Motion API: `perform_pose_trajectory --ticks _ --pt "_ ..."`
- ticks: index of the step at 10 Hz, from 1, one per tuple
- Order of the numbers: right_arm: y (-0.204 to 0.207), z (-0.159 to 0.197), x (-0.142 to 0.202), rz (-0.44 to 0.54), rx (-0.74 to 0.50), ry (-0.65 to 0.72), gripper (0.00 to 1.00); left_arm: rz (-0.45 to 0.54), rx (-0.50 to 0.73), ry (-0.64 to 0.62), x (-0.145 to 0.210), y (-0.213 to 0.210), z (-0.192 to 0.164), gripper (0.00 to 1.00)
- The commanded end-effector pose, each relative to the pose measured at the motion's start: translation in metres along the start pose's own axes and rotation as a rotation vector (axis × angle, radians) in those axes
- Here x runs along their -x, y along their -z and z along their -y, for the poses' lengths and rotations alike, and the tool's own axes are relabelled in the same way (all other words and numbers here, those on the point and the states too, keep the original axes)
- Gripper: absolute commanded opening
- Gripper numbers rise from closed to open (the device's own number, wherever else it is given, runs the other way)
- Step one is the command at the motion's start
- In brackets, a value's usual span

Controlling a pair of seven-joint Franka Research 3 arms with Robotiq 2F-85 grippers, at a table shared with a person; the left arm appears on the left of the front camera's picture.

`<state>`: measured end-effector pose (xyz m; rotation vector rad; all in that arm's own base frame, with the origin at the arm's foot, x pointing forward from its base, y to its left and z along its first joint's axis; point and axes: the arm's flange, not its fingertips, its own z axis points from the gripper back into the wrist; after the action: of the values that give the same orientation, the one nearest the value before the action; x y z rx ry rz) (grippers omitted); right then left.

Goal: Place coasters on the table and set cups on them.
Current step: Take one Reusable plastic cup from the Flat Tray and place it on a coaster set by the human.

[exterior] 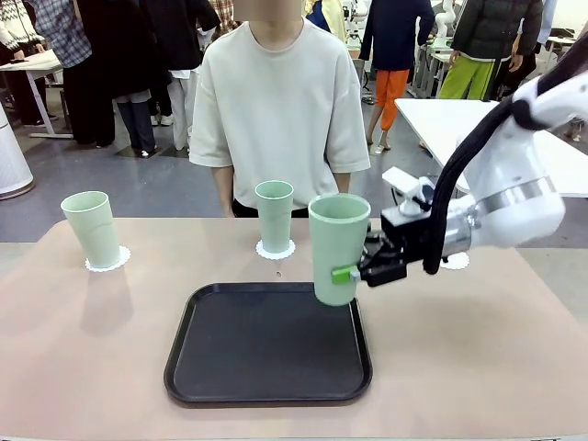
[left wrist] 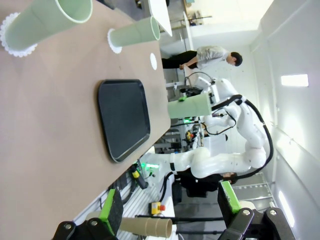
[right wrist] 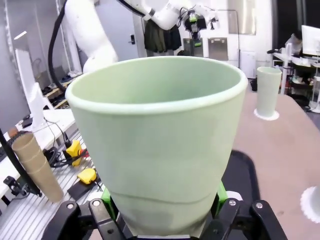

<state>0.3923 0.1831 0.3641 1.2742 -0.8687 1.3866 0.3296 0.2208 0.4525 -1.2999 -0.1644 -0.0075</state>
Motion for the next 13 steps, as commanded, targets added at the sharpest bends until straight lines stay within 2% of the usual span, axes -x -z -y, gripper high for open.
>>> perform_pose_trajectory --ticks 1,3,4,5,7,8,11,13 --pt "0.005 -0.014 -0.034 -0.017 0.064 0.009 0.24 0.004 0.009 0.007 0.001 -0.001 0.002 1.00" --pt "0.004 -0.015 -0.053 -0.009 0.073 0.018 0.24 0.004 0.009 0.007 0.001 -0.001 0.002 1.00" --pt "0.004 -0.011 -0.051 -0.019 0.129 0.044 0.24 0.004 0.009 0.007 0.001 -0.001 0.002 1.00" --pt "-0.002 -0.014 -0.056 -0.026 0.039 -0.015 0.24 0.004 0.009 0.007 0.001 -0.001 0.002 1.00" --pt "-0.002 -0.014 -0.056 -0.026 0.039 -0.015 0.24 0.004 0.009 0.007 0.001 -0.001 0.002 1.00" --pt "-0.002 -0.014 -0.057 -0.035 0.057 -0.001 0.82 0.004 0.009 0.007 0.001 -0.001 0.002 1.00" --pt "-0.077 0.056 -0.082 0.084 0.221 0.035 0.82 0.004 0.009 0.007 0.001 -0.001 0.002 1.00" --pt "-0.129 0.081 -0.088 0.082 0.204 0.054 0.82 0.004 0.009 0.007 0.001 -0.001 0.002 1.00"
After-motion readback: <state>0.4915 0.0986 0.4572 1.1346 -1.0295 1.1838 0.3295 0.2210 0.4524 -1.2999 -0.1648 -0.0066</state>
